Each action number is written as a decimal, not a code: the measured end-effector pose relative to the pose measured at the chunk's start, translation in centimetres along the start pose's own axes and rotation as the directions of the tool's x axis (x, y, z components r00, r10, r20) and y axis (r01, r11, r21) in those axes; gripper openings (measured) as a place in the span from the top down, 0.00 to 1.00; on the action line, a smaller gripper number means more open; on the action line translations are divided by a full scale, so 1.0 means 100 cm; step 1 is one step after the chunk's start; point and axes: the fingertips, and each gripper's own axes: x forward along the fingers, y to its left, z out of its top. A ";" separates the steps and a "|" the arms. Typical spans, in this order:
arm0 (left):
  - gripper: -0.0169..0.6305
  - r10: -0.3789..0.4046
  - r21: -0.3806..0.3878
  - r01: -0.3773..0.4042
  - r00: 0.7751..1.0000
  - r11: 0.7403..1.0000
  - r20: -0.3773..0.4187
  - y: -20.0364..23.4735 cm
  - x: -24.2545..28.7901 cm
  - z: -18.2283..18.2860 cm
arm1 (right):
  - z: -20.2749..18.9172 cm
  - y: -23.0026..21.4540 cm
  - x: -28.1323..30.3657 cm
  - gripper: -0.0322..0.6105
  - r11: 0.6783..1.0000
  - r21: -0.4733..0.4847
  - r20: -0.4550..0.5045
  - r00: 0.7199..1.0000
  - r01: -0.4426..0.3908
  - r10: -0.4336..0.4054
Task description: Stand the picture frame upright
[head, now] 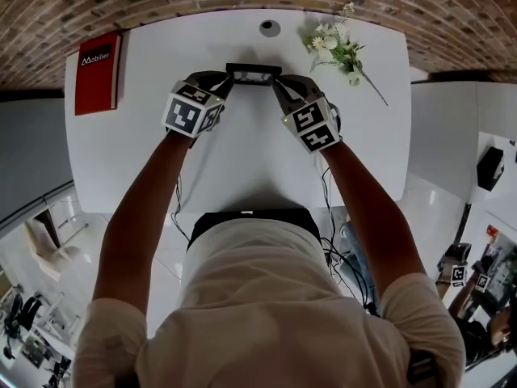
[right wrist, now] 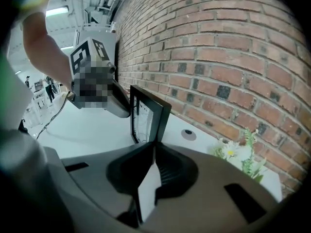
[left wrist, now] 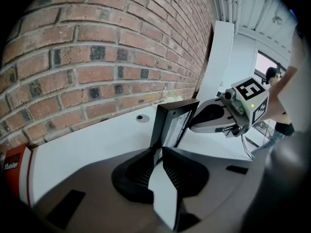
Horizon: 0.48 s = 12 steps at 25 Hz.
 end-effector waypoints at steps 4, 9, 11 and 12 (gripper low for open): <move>0.90 -0.007 -0.004 0.007 1.000 1.000 -0.005 -0.001 0.000 -0.004 | -0.001 0.002 0.000 0.91 1.000 -0.003 -0.002 1.000 0.001 -0.001; 0.89 -0.020 -0.006 0.020 1.000 1.000 -0.002 -0.002 -0.001 -0.007 | -0.001 0.005 0.000 0.91 1.000 -0.001 -0.001 1.000 0.004 -0.004; 0.89 -0.023 -0.004 0.023 1.000 1.000 -0.001 -0.002 -0.001 -0.007 | -0.001 0.005 0.000 0.91 1.000 0.001 -0.002 1.000 0.008 -0.008; 0.89 -0.024 -0.003 0.024 1.000 1.000 -0.001 -0.002 -0.001 -0.007 | -0.001 0.005 0.000 0.91 1.000 0.003 -0.003 1.000 0.009 -0.009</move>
